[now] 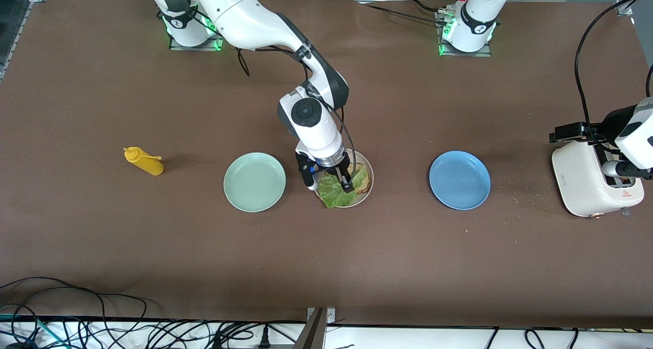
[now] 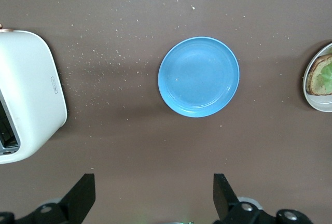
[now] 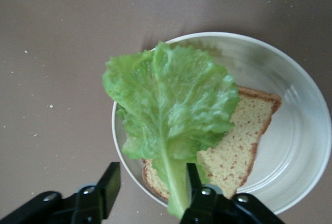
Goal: Make sandwich on beige plate with both arms
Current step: 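Lower the lettuce onto the bread and open the right gripper, then withdraw the right gripper from the plate toward the yellow mustard bottle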
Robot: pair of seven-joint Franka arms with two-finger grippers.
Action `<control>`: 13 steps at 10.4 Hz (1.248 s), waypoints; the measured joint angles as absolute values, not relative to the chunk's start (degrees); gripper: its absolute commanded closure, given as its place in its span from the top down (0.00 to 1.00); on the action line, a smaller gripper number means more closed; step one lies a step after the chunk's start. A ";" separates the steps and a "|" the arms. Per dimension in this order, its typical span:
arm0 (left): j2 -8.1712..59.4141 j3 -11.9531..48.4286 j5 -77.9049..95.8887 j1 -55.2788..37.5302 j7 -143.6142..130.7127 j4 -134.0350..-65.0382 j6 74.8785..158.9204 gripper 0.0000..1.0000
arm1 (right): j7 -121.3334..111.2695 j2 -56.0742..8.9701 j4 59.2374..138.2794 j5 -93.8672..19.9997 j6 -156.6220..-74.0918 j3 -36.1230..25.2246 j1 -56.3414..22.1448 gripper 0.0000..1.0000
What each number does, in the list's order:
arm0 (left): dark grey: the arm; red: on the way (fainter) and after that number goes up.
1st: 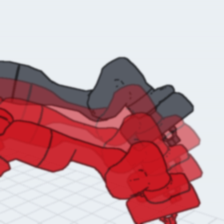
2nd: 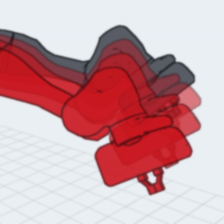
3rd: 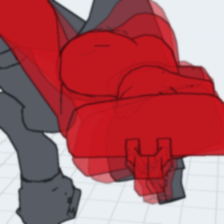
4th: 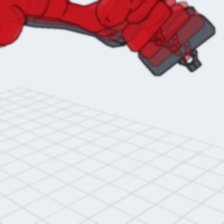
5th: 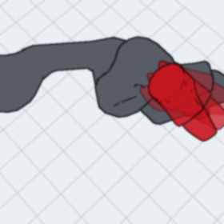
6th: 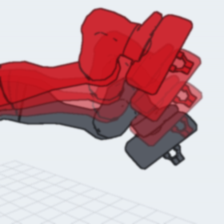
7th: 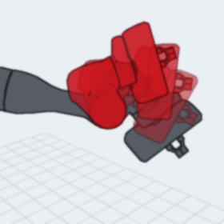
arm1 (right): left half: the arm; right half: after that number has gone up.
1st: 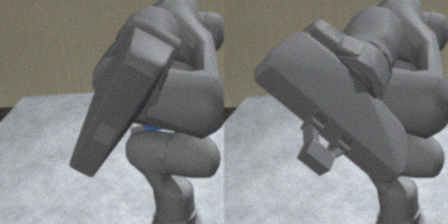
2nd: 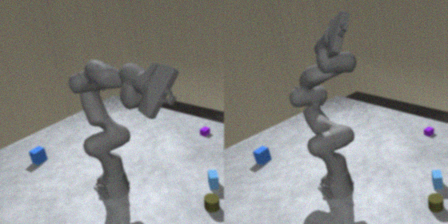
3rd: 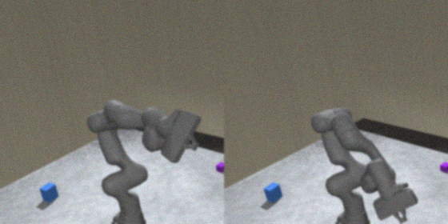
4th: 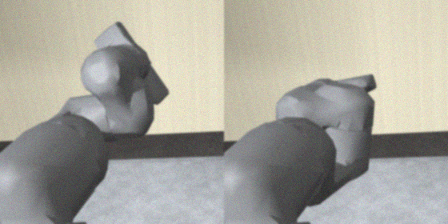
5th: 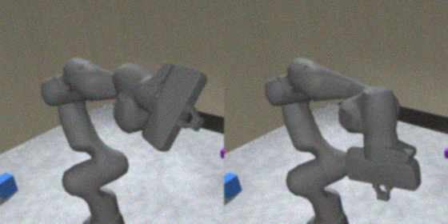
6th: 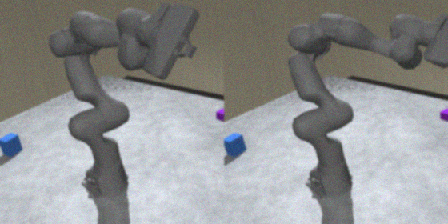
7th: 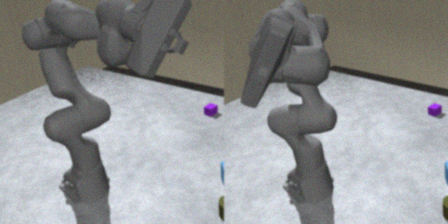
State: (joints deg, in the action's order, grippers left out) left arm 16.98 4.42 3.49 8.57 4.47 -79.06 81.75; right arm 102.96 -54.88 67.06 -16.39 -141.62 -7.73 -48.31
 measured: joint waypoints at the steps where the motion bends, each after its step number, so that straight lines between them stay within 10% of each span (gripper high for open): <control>1: 16.98 4.41 3.49 8.53 4.29 -79.06 81.75 1.00 | 103.03 -54.38 66.45 -16.39 -140.93 -8.02 -48.13 1.00; 9: 17.07 4.31 3.48 7.18 2.65 -79.10 81.67 1.00 | 70.34 -38.05 64.86 -16.36 -104.96 -13.32 -37.99 1.00; 13: 17.12 4.26 3.47 6.99 2.61 -79.12 81.63 1.00 | 40.17 -31.51 64.90 -16.36 -86.15 -25.41 -34.72 1.00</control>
